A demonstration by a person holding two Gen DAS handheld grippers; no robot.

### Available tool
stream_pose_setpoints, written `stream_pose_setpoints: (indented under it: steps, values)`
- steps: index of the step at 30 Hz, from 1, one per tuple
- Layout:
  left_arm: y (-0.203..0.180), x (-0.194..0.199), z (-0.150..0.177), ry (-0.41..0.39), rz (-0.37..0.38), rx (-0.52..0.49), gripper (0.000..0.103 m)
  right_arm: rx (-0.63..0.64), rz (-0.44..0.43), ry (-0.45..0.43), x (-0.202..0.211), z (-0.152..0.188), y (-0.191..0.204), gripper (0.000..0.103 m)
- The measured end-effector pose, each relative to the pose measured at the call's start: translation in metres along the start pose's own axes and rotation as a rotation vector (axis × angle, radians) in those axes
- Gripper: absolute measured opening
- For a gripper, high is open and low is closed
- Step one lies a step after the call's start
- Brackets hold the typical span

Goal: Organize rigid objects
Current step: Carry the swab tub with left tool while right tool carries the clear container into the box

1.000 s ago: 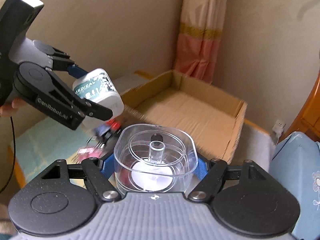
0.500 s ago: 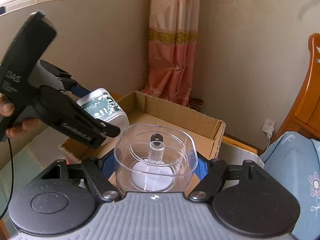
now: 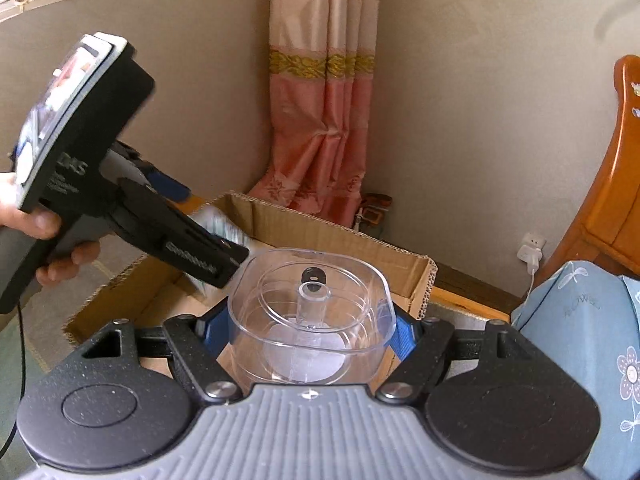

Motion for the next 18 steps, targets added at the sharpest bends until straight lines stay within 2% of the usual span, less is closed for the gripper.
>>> stream_pose_setpoints:
  steps: [7,13,17,18]
  values:
    - [0.004,0.024,0.013,-0.021,0.043,-0.021,0.094,-0.018,0.019,0.036,-0.022,-0.001,-0.009,0.080]
    - [0.011,0.047,0.026,-0.058,0.041,-0.024,0.097,-0.032,0.038,0.059,-0.044,-0.013,-0.017,0.080]
    - [0.021,0.061,0.036,-0.079,0.059,0.003,0.097,-0.056,0.059,0.052,-0.052,-0.022,-0.020,0.080]
    - [0.023,0.063,0.037,-0.082,0.067,0.012,0.097,-0.061,0.064,0.051,-0.053,-0.023,-0.020,0.086]
Point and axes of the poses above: each gripper's, at about its wrist camera, not at the fingertips, and x roughly against the way its jaws point, y to its left, z to its underside, the point moved 2 cm from there along -x, roughly the way its jaws point, and after that the axes turned 7 degrees about y, right-handed, at the moved point
